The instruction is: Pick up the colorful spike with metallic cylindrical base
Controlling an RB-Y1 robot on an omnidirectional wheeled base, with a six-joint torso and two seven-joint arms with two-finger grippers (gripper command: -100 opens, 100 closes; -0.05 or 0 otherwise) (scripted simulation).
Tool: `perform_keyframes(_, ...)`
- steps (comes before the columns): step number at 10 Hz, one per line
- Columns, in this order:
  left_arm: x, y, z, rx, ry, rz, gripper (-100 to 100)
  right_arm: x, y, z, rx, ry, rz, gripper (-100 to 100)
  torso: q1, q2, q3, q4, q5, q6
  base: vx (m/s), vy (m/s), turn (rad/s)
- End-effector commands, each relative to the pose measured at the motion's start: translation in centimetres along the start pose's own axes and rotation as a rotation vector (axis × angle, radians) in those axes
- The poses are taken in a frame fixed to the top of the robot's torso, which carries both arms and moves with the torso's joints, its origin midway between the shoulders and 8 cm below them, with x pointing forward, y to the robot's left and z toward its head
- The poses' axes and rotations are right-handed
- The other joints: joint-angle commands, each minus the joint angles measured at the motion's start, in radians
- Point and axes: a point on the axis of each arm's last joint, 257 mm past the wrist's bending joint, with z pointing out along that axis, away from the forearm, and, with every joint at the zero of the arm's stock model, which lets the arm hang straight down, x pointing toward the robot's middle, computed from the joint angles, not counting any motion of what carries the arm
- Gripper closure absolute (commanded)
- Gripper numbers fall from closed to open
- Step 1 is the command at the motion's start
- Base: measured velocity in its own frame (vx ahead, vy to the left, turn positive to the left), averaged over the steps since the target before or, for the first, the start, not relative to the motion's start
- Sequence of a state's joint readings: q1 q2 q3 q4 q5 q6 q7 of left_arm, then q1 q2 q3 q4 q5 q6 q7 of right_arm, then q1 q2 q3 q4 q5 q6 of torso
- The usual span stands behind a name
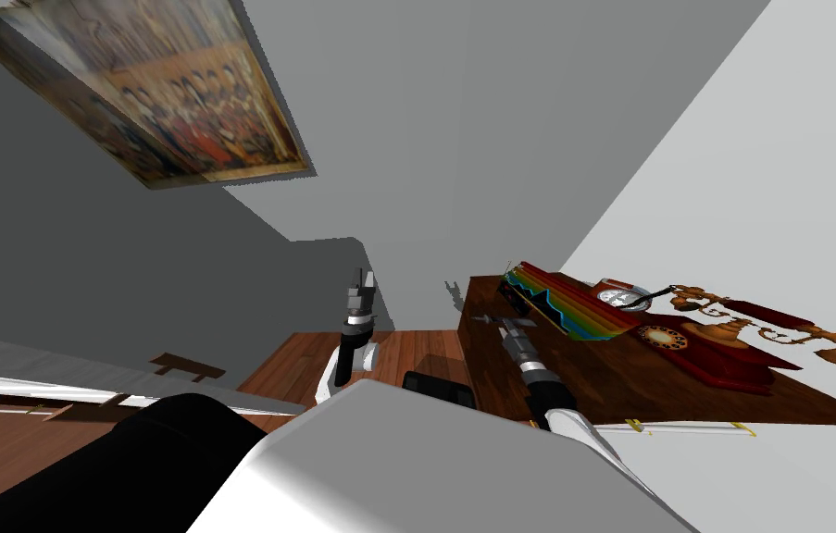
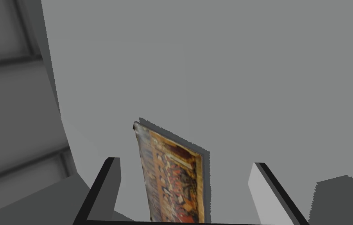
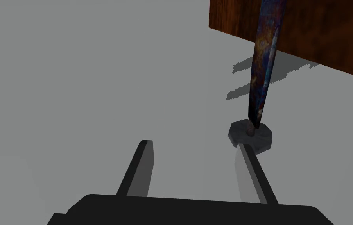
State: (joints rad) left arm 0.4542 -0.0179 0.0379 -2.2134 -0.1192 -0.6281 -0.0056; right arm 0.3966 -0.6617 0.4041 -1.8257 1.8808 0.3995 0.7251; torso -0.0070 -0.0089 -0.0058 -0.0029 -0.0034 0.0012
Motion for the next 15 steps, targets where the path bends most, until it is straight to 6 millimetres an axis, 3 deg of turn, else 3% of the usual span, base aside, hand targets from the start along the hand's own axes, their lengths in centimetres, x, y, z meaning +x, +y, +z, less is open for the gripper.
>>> perform_keyframes(1, 0.0, 0.0, 0.0, 0.0, 0.0, 0.0, 0, 0.0, 0.0, 0.0, 0.0, 0.0, 0.0, 100, 0.0, 0.0, 0.0, 0.0, 0.0, 0.0, 0.0, 0.0, 0.0)
perform_keyframes(4, 0.0, 0.0, 0.0, 0.0, 0.0, 0.0, 0, 0.0, 0.0, 0.0, 0.0, 0.0, 0.0, 100, -0.001, 0.001, 0.001, 0.0, 0.0, 0.0, 0.0, 0.0, 0.0)
perform_keyframes(6, 0.0, 0.0, 0.0, 0.0, 0.0, 0.0, 0, 0.2, 0.2, 0.2, -0.001, 0.01, 0.007, -100, -0.001, 0.001, 0.001, 0.0, 0.0, 0.0, -0.046, 0.0, 0.044)
perform_keyframes(15, 0.0, 0.0, 0.0, 0.0, 0.0, 0.0, 0, 0.3, -0.7, 3.5, 0.046, 0.067, 0.097, -100, -0.002, 0.015, 0.009, 0.003, 0.0, 0.0, -0.188, 0.002, 0.147)
